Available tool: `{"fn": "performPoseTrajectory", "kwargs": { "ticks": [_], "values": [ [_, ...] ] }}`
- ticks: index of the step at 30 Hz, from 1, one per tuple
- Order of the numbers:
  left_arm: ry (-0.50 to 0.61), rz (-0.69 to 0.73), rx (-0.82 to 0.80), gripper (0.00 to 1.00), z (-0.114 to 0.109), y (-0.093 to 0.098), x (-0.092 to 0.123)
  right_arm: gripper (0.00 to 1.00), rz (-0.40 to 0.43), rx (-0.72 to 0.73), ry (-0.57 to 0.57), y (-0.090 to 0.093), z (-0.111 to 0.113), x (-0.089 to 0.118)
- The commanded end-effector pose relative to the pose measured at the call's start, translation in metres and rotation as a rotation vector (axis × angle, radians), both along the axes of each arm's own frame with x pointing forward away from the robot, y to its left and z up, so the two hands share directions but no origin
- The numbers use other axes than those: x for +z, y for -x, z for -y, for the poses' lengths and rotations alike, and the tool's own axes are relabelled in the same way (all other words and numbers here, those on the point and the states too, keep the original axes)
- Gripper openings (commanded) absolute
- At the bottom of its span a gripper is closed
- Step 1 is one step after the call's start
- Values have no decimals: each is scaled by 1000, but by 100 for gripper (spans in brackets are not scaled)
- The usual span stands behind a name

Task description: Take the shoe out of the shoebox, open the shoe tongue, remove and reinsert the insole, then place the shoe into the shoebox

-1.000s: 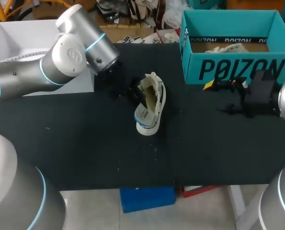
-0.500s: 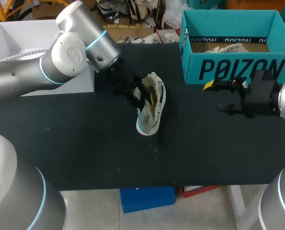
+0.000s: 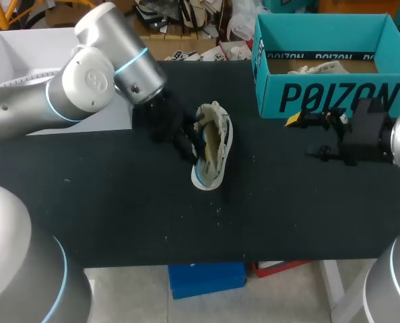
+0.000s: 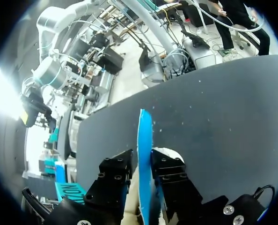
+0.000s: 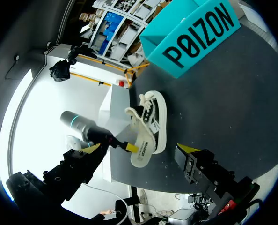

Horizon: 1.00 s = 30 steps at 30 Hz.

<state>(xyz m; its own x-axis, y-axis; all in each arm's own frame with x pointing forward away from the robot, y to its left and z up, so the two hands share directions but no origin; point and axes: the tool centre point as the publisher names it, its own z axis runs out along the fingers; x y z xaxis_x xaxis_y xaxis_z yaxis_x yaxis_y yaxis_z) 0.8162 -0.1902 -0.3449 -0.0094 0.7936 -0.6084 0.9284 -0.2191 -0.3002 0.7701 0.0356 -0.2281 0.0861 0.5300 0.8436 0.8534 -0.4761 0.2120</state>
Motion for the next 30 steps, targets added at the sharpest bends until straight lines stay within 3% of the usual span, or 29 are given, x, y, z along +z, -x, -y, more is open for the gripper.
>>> {"fn": "performPoseTrajectory", "kwargs": {
  "ticks": [1, 2, 14, 30],
  "values": [
    [-12, -3, -15, 11, 3, 1, -3, 100, -1, 0, 1, -1, -1, 0],
    [-10, -8, -18, 0, 3, 2, -4, 100, -1, 0, 1, -1, -1, 0],
    [79, 3, 27, 0, 6, 5, -6, 100, -1, 0, 1, -1, -1, 0],
    [97, 45, 106, 0, 7, -28, -21, 100, -1, 0, 1, -1, -1, 0]
  ]
}}
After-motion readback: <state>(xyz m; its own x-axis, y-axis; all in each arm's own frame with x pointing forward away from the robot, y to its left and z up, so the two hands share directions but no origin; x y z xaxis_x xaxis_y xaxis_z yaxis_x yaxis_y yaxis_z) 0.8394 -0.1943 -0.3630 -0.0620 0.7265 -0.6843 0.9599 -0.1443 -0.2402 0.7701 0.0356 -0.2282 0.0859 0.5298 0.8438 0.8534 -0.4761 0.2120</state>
